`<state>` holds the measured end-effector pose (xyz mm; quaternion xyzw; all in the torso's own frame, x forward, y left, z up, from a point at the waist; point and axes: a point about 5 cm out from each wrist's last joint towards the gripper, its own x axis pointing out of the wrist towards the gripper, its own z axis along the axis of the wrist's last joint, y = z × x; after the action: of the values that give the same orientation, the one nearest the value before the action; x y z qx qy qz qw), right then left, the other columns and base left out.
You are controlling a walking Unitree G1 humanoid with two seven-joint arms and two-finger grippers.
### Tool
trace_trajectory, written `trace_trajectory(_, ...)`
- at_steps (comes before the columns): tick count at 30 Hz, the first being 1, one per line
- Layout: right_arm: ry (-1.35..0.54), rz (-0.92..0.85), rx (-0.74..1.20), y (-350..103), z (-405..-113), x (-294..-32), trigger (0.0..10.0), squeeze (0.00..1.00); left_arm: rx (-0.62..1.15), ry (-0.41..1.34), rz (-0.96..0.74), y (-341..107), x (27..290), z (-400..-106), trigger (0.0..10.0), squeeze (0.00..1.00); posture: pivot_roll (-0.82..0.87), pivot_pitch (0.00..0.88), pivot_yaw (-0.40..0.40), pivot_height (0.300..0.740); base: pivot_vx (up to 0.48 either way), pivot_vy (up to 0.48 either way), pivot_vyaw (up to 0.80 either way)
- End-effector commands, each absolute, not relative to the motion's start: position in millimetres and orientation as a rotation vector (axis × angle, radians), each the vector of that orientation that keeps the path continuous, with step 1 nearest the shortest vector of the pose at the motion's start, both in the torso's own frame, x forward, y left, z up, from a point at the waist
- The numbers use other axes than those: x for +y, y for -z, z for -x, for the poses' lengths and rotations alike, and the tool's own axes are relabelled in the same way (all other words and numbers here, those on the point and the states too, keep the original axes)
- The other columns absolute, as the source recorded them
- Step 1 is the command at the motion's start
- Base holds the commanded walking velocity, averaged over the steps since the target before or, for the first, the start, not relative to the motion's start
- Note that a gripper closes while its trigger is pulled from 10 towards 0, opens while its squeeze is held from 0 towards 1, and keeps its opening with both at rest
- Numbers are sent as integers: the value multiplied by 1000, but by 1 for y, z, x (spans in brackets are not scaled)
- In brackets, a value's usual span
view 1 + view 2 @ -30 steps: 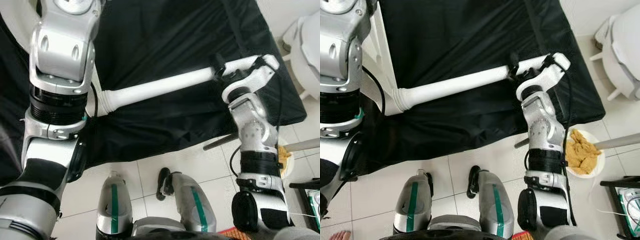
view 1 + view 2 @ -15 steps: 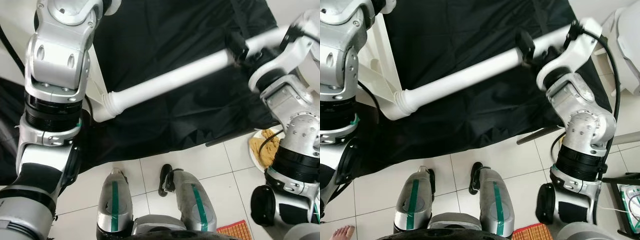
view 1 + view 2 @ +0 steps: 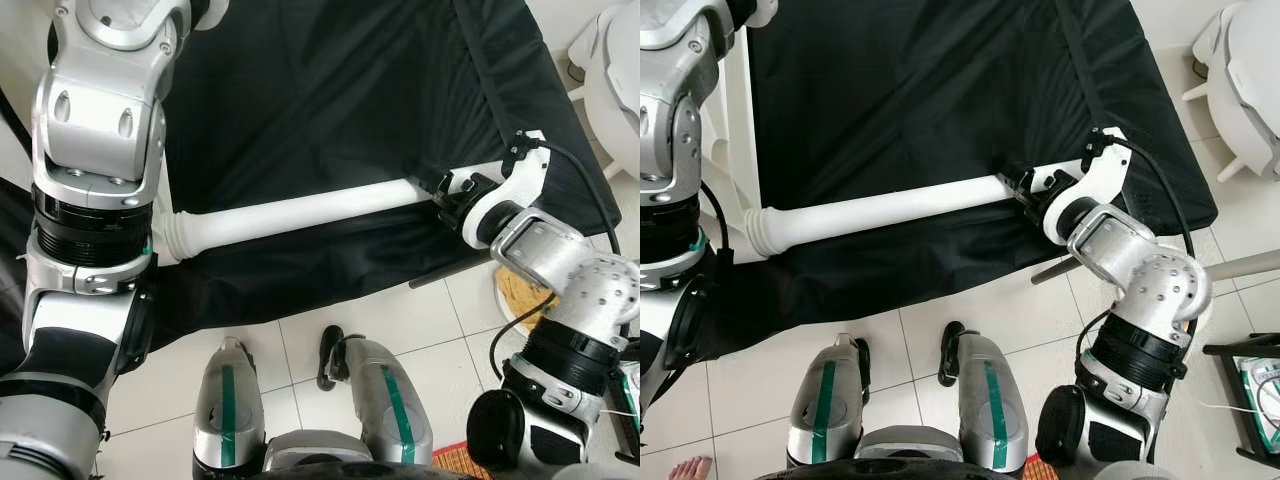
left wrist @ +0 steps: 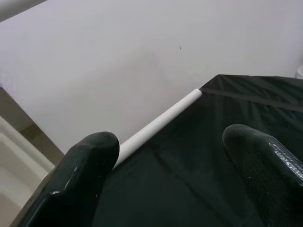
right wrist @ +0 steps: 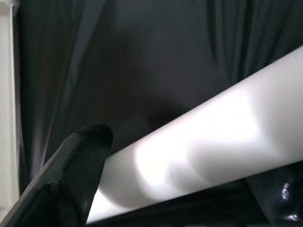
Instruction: Building children table
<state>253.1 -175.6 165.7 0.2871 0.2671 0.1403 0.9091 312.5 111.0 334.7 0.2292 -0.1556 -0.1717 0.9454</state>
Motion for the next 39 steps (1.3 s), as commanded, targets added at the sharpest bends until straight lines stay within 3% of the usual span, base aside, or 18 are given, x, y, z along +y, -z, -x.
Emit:
trace_trajectory(1, -510, -511, 685, -160, -233, -158, 10000, 0, -313, 347, -476, -335, 114, -311, 10000, 0, 119, 189, -29, 740, 0, 0, 0)
trace_trajectory(5, -620, -478, 672, -169, -225, -156, 10000, 0, -310, 349, -479, -335, 115, -311, 10000, 0, 119, 189, -29, 740, 0, 0, 0)
trace_trajectory(7, -606, -536, 650, -172, -230, -166, 10000, 0, -308, 344, -476, -335, 118, -312, 10000, 0, 113, 188, -25, 740, 0, 0, 0)
trace_trajectory(9, -575, -689, 506, -185, -244, -178, 10000, 0, -309, 343, -485, -334, 119, -312, 10000, 0, 105, 187, -18, 740, 0, 0, 0)
trace_trajectory(12, -594, -708, 439, -193, -247, -184, 10000, 0, -300, 346, -483, -333, 119, -312, 10000, 0, 106, 185, -14, 740, 0, 0, 0)
trace_trajectory(18, -400, -728, 234, -196, -273, -200, 10000, 0, -302, 350, -487, -332, 119, -311, 10000, 0, 116, 175, -12, 740, 0, 0, 0)
trace_trajectory(19, -400, -728, 234, -196, -273, -200, 10000, 0, -302, 350, -487, -332, 119, -311, 10000, 0, 116, 175, -12, 740, 0, 0, 0)
trace_trajectory(21, -539, -890, 226, -193, -270, -186, 10000, 0, -302, 340, -496, -332, 120, -310, 10000, 0, 133, 174, -23, 740, 0, 0, 0)
trace_trajectory(25, -514, -982, 372, -172, -267, -175, 10000, 0, -304, 326, -499, -333, 123, -308, 10000, 0, 140, 180, -35, 740, 0, 0, 0)
trace_trajectory(26, -525, -1084, 405, -163, -260, -168, 10000, 0, -304, 322, -504, -333, 125, -306, 10000, 0, 147, 184, -40, 740, 0, 0, 0)
trace_trajectory(30, -599, -1069, 389, -165, -249, -161, 10000, 0, -301, 317, -508, -332, 127, -305, 10000, 0, 150, 187, -46, 740, 0, 0, 0)
trace_trajectory(33, -368, -973, 301, -159, -255, -185, 10000, 0, -293, 307, -501, -330, 130, -304, 10000, 0, 143, 189, -41, 740, 0, 0, 0)
trace_trajectory(34, -368, -973, 301, -159, -255, -185, 10000, 0, -293, 307, -501, -330, 130, -304, 10000, 0, 143, 189, -41, 740, 0, 0, 0)
trace_trajectory(36, -188, -948, 121, -166, -264, -218, 10000, 0, -288, 308, -500, -329, 130, -304, 10000, 0, 138, 189, -37, 740, 0, 0, 0)
trace_trajectory(39, -90, -936, -19, -176, -266, -241, 10000, 0, -285, 314, -499, -328, 129, -305, 10000, 0, 133, 189, -30, 740, 0, 0, 0)
